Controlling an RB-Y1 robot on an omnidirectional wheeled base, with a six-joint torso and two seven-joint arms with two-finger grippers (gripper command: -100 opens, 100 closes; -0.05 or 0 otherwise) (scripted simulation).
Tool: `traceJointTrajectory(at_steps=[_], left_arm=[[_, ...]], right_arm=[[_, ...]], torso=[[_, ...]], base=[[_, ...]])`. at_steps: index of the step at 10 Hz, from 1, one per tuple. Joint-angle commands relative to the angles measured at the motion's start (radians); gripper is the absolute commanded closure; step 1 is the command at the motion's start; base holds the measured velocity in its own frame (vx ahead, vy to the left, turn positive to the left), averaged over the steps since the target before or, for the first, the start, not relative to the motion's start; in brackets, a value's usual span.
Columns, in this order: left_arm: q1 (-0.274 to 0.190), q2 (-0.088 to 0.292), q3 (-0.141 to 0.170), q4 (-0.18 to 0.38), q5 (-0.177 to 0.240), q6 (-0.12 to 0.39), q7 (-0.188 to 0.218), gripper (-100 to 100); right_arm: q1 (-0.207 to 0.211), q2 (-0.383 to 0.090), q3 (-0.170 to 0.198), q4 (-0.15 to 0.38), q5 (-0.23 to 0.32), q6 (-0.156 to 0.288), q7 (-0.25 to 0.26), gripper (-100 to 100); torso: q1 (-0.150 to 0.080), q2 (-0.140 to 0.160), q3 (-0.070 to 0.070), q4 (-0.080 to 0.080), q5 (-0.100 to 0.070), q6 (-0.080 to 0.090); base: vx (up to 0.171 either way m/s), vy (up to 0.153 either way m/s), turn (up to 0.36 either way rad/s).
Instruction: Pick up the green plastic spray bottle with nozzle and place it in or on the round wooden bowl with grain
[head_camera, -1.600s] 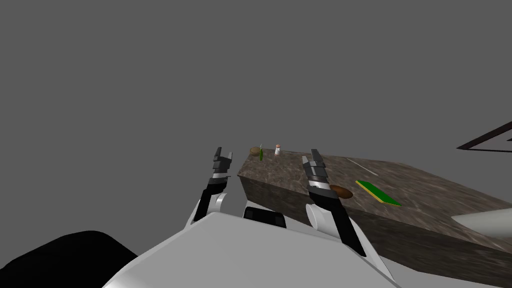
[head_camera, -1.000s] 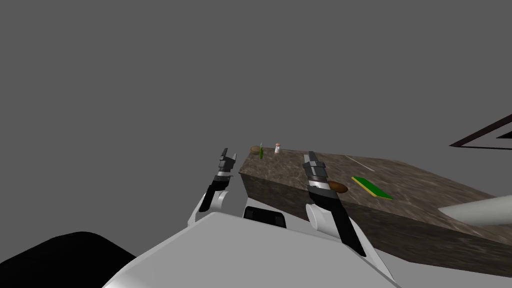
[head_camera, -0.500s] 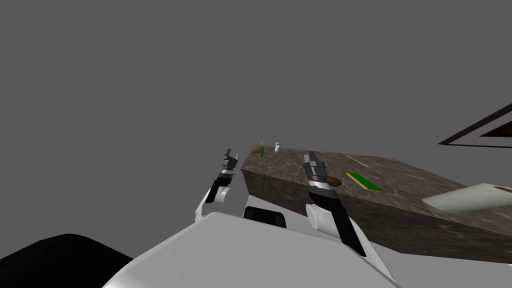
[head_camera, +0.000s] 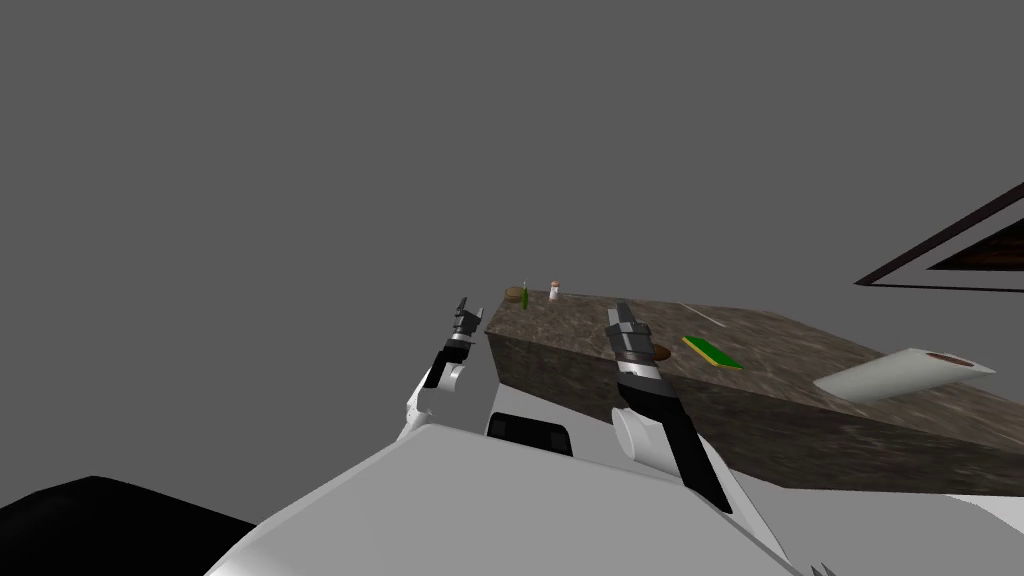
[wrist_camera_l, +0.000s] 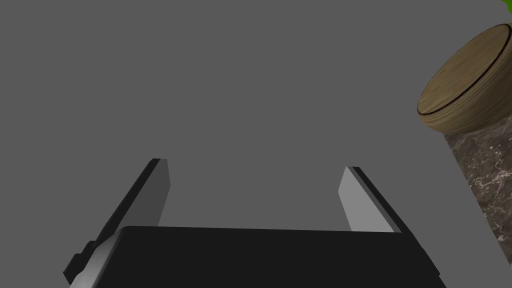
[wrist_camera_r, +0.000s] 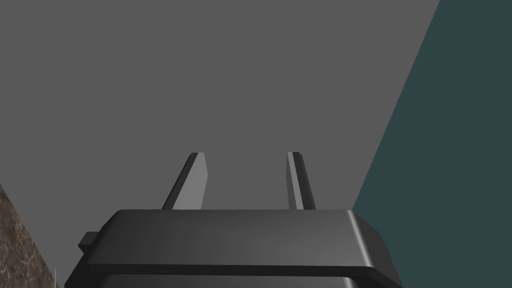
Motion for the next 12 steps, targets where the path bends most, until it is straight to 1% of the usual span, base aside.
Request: traceJointTrajectory(at_steps=[1,2,3,4,5,6,7,8,9,10,11,12], left_arm=[[-0.019,-0.004,-0.005,0.048,0.011,0.003,0.010,-100],[-0.056,-0.003,-0.005,0.077,0.035,0.011,0.031,-100],[-0.056,-0.003,-0.005,0.098,0.035,0.011,0.031,-100],[-0.094,-0.003,-0.003,0.135,0.059,0.020,0.052,-100],[-0.094,-0.003,-0.003,0.149,0.059,0.020,0.052,-100],[-0.134,-0.004,-0.001,0.186,0.084,0.030,0.075,-100],[-0.134,-0.004,-0.001,0.202,0.084,0.030,0.075,-100],[-0.175,-0.005,0.002,0.238,0.108,0.041,0.097,-100],[-0.175,-0.005,0.002,0.256,0.108,0.041,0.097,-100],[-0.218,-0.008,0.006,0.296,0.132,0.052,0.121,-100],[-0.218,-0.008,0.006,0.312,0.132,0.052,0.121,-100],[-0.260,-0.010,0.012,0.343,0.155,0.065,0.145,-100]], right_arm=[[0.000,0.000,0.000,0.000,0.000,0.000,0.000,0],[0.000,0.000,0.000,0.000,0.000,0.000,0.000,0],[0.000,0.000,0.000,0.000,0.000,0.000,0.000,0],[0.000,0.000,0.000,0.000,0.000,0.000,0.000,0],[0.000,0.000,0.000,0.000,0.000,0.000,0.000,0],[0.000,0.000,0.000,0.000,0.000,0.000,0.000,0],[0.000,0.000,0.000,0.000,0.000,0.000,0.000,0],[0.000,0.000,0.000,0.000,0.000,0.000,0.000,0],[0.000,0.000,0.000,0.000,0.000,0.000,0.000,0],[0.000,0.000,0.000,0.000,0.000,0.000,0.000,0],[0.000,0.000,0.000,0.000,0.000,0.000,0.000,0],[0.000,0.000,0.000,0.000,0.000,0.000,0.000,0]], torso=[[0.000,0.000,0.000,0.000,0.000,0.000],[0.001,-0.001,0.000,0.000,0.000,0.000],[0.000,-0.001,-0.001,0.000,0.000,0.000],[0.000,-0.002,-0.001,0.000,0.000,0.000],[0.000,-0.002,-0.001,-0.001,0.000,0.000],[0.000,-0.003,-0.002,-0.001,0.000,0.000],[0.000,-0.002,-0.001,-0.001,0.000,0.000],[0.000,-0.003,-0.001,-0.001,0.000,0.000],[0.000,-0.003,-0.001,-0.001,0.000,0.000],[0.000,-0.003,-0.002,-0.001,0.000,0.000],[-0.001,-0.004,-0.002,-0.001,0.000,0.000],[-0.001,-0.004,-0.002,-0.001,0.000,0.000]], base=[[-0.082,0.015,0.001],[-0.081,0.013,0.003],[-0.061,0.007,-0.001],[-0.060,0.007,0.003],[-0.048,0.004,-0.002],[-0.065,0.005,0.003],[-0.056,0.005,-0.002],[-0.063,0.006,-0.001],[-0.052,0.000,-0.005],[-0.044,-0.011,-0.004],[-0.032,-0.009,-0.003],[-0.041,-0.008,-0.008]])
